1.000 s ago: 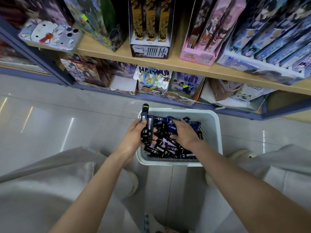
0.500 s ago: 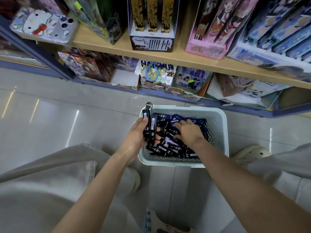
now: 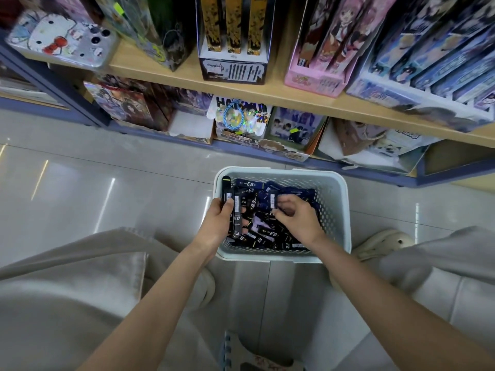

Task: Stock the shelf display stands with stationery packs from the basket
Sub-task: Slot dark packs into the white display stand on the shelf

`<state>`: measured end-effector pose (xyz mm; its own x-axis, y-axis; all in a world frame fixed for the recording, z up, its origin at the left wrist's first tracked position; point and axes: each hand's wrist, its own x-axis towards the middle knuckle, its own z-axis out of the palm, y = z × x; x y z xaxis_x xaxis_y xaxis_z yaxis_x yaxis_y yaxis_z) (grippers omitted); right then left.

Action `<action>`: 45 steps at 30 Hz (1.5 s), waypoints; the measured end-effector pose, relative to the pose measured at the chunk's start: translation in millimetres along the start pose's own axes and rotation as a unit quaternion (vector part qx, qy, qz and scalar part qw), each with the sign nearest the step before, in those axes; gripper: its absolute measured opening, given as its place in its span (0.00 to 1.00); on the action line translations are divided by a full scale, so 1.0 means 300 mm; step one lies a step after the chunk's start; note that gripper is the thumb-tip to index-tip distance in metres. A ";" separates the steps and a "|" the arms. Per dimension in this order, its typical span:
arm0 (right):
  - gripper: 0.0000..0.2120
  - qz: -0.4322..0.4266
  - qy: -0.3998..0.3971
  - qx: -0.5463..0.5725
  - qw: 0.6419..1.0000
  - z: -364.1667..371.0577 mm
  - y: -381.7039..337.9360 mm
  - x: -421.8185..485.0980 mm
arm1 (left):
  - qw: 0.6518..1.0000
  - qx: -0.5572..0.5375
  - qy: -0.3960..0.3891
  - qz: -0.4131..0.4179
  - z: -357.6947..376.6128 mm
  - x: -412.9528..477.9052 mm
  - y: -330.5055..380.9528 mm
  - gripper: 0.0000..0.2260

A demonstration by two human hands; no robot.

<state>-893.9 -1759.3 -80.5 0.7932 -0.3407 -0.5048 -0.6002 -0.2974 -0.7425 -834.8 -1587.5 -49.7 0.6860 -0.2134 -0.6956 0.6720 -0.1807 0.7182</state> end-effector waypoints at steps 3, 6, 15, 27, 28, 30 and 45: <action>0.08 0.050 -0.027 0.141 0.988 0.026 -0.075 -0.054 | 0.998 0.058 0.012 0.028 0.038 -0.019 -0.006 0.05; 0.07 0.065 -0.056 0.192 0.978 0.076 -0.119 -0.100 | 0.987 0.141 0.019 0.079 0.082 -0.046 0.006 0.05; 0.09 0.026 -0.017 0.168 0.985 0.030 -0.225 -0.148 | 0.987 0.080 0.029 0.132 0.087 -0.094 0.084 0.04; 0.07 -0.138 0.032 0.074 0.987 -0.112 -0.570 -0.288 | 0.968 0.020 0.029 0.250 0.058 -0.222 0.378 0.23; 0.07 -0.145 0.037 0.062 0.987 -0.120 -0.602 -0.297 | 0.965 0.017 0.026 0.261 0.043 -0.233 0.407 0.30; 0.08 -0.150 0.033 0.074 0.985 -0.137 -0.659 -0.311 | 0.959 0.026 0.013 0.282 0.015 -0.253 0.469 0.33; 0.08 -0.339 0.167 -0.072 0.923 -0.300 -1.109 -0.315 | 0.928 -0.099 -0.020 0.358 -0.138 -0.301 0.742 0.02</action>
<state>-778.3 -1708.4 253.9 0.9297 -0.2826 0.2364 -0.0044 -0.6502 -0.7598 -735.7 -1568.8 172.0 0.9683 -0.2471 -0.0365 0.0881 0.2011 0.9756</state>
